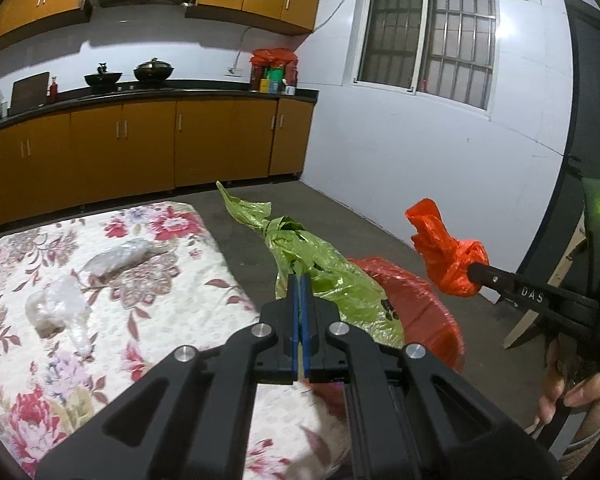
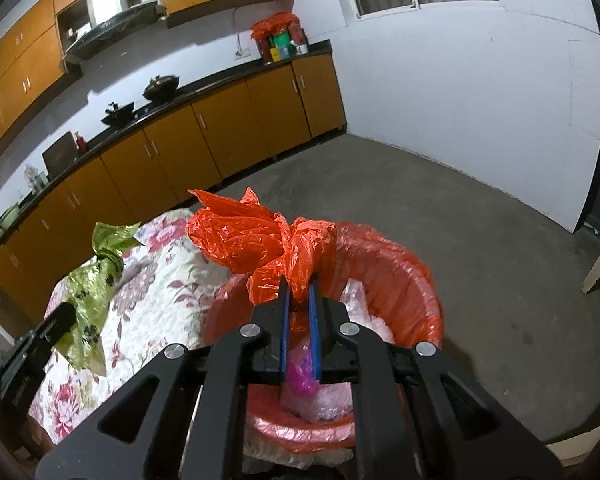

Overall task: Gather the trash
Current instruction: 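Carry both bags over the orange basket and open both tools to drop them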

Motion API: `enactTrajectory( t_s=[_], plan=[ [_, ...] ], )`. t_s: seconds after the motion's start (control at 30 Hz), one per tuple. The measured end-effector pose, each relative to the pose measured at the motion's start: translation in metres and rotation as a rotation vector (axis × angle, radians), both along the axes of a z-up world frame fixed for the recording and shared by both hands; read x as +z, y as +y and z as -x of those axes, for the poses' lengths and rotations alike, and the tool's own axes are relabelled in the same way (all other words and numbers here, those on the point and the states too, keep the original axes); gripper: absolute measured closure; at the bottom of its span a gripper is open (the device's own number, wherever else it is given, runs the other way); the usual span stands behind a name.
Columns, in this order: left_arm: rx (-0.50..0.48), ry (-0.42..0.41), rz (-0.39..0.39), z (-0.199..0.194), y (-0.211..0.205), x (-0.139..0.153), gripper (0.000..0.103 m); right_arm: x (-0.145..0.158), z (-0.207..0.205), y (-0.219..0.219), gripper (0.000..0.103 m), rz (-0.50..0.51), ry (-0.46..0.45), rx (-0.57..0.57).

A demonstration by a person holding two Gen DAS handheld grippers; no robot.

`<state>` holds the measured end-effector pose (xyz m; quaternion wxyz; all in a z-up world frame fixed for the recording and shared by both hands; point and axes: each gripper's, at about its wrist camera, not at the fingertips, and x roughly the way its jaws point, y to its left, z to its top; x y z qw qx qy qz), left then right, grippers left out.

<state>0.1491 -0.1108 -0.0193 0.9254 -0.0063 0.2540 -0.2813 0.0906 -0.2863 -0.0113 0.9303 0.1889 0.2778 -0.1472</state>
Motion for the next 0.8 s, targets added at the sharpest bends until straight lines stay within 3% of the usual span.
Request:
enactTrajectory(
  t_s=[0.67, 0.73, 0.8],
  plan=[
    [-0.117, 0.038, -0.005, -0.01, -0.058, -0.017, 0.098, -0.008, 0.0, -0.024, 0.093, -0.033, -0.012, -0.043],
    [-0.119, 0.081, -0.021, -0.016, -0.062, -0.029, 0.088, -0.017, -0.005, -0.026, 0.086, -0.056, 0.018, -0.038],
    [-0.11, 0.124, -0.022, -0.021, -0.061, -0.039, 0.078, -0.024, -0.007, -0.029, 0.065, -0.085, 0.035, -0.035]
  ],
)
